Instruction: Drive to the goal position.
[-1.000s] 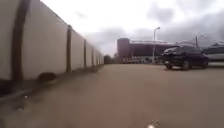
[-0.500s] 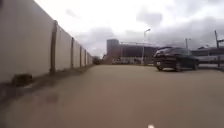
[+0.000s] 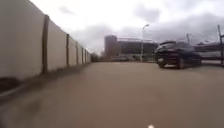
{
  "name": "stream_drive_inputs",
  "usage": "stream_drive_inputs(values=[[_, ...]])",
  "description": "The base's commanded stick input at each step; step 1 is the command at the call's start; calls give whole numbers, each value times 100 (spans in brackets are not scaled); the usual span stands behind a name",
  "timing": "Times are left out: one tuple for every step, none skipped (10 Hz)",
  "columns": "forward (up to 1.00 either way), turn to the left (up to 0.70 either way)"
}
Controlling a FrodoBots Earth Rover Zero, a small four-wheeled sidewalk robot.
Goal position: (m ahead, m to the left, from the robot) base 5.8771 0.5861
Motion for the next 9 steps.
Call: stream_drive_inputs(values=[[100,0],[100,0],[100,15],[100,0],[100,0],[100,0],[100,0],[100,0],[100,0]])
